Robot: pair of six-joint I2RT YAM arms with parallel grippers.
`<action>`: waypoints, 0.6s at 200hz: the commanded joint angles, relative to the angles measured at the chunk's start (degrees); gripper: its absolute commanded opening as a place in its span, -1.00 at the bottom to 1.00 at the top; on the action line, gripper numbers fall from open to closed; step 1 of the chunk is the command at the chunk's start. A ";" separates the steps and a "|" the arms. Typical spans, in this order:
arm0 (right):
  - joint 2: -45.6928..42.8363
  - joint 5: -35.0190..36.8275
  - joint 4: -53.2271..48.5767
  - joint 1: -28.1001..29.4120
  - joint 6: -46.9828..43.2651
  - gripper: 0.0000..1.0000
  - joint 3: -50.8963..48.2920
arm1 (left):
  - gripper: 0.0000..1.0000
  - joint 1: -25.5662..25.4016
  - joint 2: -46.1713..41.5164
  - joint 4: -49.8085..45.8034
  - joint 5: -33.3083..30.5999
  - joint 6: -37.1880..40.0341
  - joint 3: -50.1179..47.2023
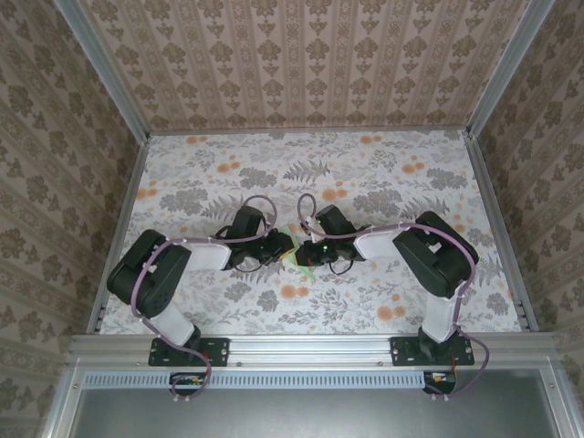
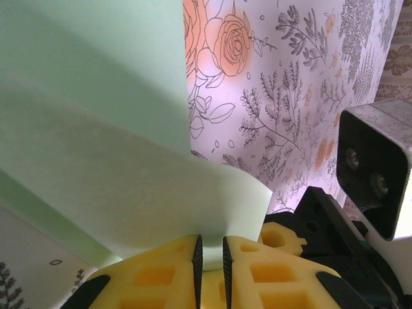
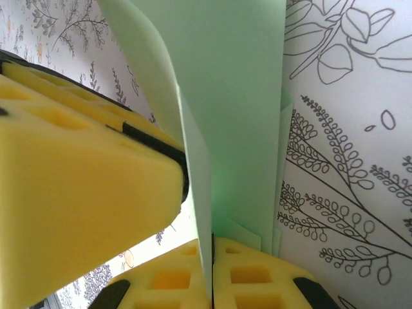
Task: Fold a paper plane with a square sheet of paper (pick it up from the middle)
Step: Fold the wing for the fifth time at the center of the table.
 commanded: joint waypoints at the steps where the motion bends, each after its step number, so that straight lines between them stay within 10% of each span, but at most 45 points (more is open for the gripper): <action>1: 1.89 -0.38 -3.51 -0.17 0.21 -0.79 0.62 | -0.64 -0.44 0.85 0.59 -0.53 -0.02 0.55; 120: -5.94 -5.34 -7.56 -1.48 -0.47 -0.43 -0.36 | -0.70 -0.17 1.82 0.24 -2.40 -0.23 -0.79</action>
